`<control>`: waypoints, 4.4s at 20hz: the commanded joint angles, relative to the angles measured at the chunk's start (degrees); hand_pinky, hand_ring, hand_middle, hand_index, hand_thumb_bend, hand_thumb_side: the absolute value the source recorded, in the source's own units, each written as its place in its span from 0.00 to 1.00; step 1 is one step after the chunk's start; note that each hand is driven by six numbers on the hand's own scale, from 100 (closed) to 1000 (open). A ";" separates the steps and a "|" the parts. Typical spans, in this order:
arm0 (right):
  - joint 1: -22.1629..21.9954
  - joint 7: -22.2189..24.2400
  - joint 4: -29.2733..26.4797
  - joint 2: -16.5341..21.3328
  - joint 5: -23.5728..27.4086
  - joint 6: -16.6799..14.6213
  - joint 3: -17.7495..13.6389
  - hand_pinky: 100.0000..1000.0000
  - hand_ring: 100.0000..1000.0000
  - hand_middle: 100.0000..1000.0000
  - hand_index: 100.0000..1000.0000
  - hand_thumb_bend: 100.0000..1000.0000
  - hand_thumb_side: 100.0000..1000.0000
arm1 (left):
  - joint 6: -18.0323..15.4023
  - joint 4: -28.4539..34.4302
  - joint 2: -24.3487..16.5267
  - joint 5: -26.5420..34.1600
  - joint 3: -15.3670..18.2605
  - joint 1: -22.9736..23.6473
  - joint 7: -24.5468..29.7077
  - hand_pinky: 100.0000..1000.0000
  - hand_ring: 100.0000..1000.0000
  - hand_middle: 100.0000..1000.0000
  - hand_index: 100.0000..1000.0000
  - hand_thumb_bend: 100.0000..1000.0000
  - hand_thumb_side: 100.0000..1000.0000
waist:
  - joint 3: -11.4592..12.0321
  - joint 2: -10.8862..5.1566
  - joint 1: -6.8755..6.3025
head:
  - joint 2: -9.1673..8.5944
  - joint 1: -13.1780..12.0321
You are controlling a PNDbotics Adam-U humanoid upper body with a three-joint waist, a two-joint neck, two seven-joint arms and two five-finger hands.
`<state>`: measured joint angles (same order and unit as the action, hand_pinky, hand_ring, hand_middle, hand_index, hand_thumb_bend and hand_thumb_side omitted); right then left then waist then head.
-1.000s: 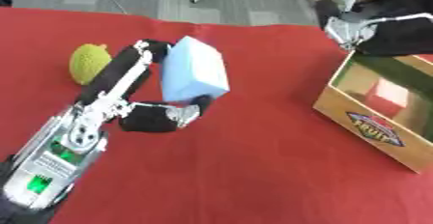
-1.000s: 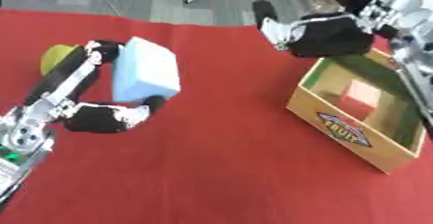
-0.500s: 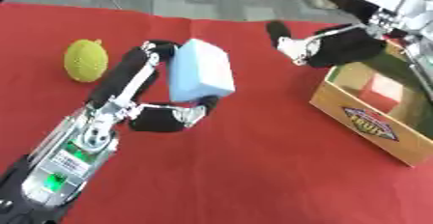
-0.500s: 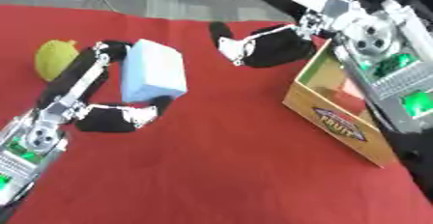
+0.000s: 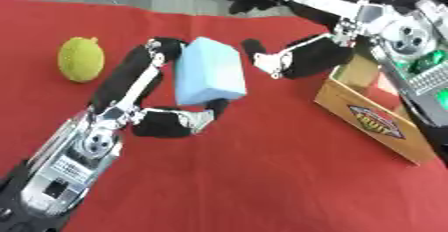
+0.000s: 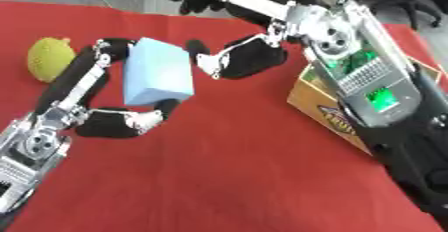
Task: Pick up the objects with one hand, pass them to the other hand, and then place them into the box on the other side of the table.
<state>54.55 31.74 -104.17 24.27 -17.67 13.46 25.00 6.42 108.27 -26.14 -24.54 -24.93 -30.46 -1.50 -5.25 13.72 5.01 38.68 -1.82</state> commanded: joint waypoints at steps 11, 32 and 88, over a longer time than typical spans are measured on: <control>2.52 5.39 -3.52 -0.33 0.49 0.77 -1.12 0.93 0.90 0.80 0.94 0.00 0.10 | -2.70 -1.03 1.62 5.88 -0.36 -0.59 -6.88 0.74 0.47 0.42 0.43 0.00 0.43 | -0.78 -0.97 0.63 | 0.14 -0.52; 3.96 10.34 -2.63 -0.23 -4.18 -1.70 -0.12 0.95 0.92 0.79 0.96 0.12 0.25 | -4.64 -1.85 1.65 -0.25 -0.68 -0.10 -6.68 0.73 0.48 0.43 0.43 0.00 0.38 | -1.02 -0.75 0.70 | 0.69 -0.49; 2.24 13.31 2.17 -2.35 -9.58 -3.01 3.43 0.98 0.93 0.79 0.97 0.21 0.18 | -3.55 -2.89 3.66 -5.33 -1.81 -0.58 -5.25 0.71 0.48 0.43 0.43 0.00 0.27 | -0.59 -0.04 0.93 | 0.96 -0.54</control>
<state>55.97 45.24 -101.98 21.72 -26.91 10.24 28.69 2.86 104.48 -23.05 -29.62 -26.10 -29.76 -6.84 -5.85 14.55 6.21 39.67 -2.42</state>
